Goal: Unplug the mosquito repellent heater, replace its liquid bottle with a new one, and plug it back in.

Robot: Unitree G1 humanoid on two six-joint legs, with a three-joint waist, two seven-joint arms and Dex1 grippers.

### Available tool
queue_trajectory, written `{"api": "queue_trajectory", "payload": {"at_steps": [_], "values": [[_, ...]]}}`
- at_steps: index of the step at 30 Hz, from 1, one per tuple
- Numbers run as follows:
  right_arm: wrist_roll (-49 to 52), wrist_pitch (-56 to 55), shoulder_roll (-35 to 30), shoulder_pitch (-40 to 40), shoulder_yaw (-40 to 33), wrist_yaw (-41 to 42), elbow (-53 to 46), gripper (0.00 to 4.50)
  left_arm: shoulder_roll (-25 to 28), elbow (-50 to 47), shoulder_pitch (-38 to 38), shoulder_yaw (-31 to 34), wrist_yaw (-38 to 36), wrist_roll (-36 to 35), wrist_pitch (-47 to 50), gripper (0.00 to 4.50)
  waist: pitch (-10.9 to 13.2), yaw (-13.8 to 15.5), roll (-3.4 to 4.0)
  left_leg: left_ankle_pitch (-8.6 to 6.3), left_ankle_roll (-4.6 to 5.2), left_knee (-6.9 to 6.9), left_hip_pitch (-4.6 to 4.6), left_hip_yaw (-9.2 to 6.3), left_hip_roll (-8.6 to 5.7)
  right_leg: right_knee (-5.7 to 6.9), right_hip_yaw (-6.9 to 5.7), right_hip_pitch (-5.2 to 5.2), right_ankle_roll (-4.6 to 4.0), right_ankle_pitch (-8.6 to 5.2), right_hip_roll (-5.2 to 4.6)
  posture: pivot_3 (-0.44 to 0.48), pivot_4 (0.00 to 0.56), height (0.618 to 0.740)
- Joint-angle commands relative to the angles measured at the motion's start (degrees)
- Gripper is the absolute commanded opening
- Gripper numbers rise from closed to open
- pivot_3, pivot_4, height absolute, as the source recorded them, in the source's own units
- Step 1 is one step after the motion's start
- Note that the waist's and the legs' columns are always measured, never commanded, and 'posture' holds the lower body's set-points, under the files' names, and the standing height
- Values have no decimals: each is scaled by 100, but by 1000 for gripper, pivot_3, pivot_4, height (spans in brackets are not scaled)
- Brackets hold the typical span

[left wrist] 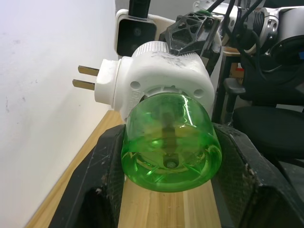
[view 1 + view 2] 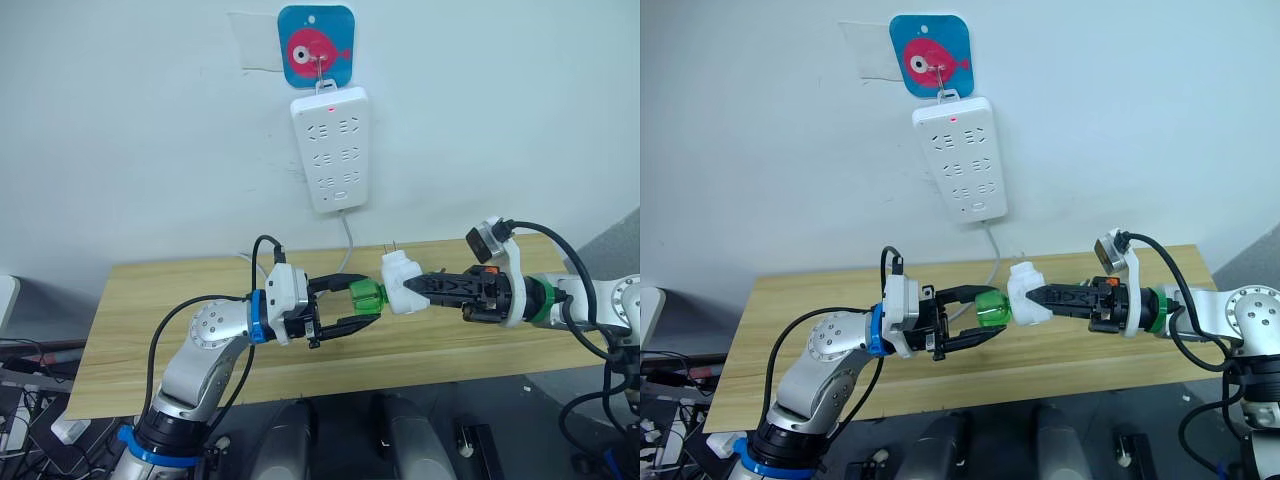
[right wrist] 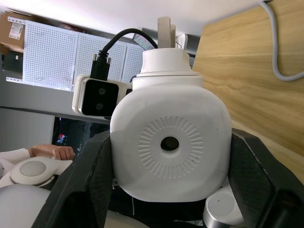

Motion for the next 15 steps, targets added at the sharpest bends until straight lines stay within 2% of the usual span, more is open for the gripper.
{"api": "queue_trajectory", "payload": {"at_steps": [1,2,4,7,15], "values": [[150,32,72,-19,-96,151,-301,2964,-69,-259,-84,-172,-105,-115,-57,2265,0,-1,0,0,0,0,0,0,0,0,0,0,0,0,0,-42,262,740],[150,60,50,-24,-88,203,-293,2964,-69,-254,-92,-164,-109,-123,-50,2265,0,-2,0,0,0,0,0,0,0,0,0,0,0,0,0,-44,263,740],[150,137,-26,-42,-69,344,-258,3702,-51,-210,-97,-141,-143,-123,-69,2265,0,-4,0,0,0,0,0,0,0,0,0,0,0,0,0,-45,266,740],[150,164,-87,-52,-58,386,-212,4467,-19,-135,-102,-66,-131,-145,-35,2265,0,-7,0,0,0,0,-1,0,-1,0,-1,1,0,0,0,-45,266,740],[150,194,-42,-135,80,421,-130,4467,-50,-162,-138,-82,-117,-208,18,2265,0,-7,0,0,0,-1,0,0,1,0,0,0,0,0,0,-43,267,740]]}}
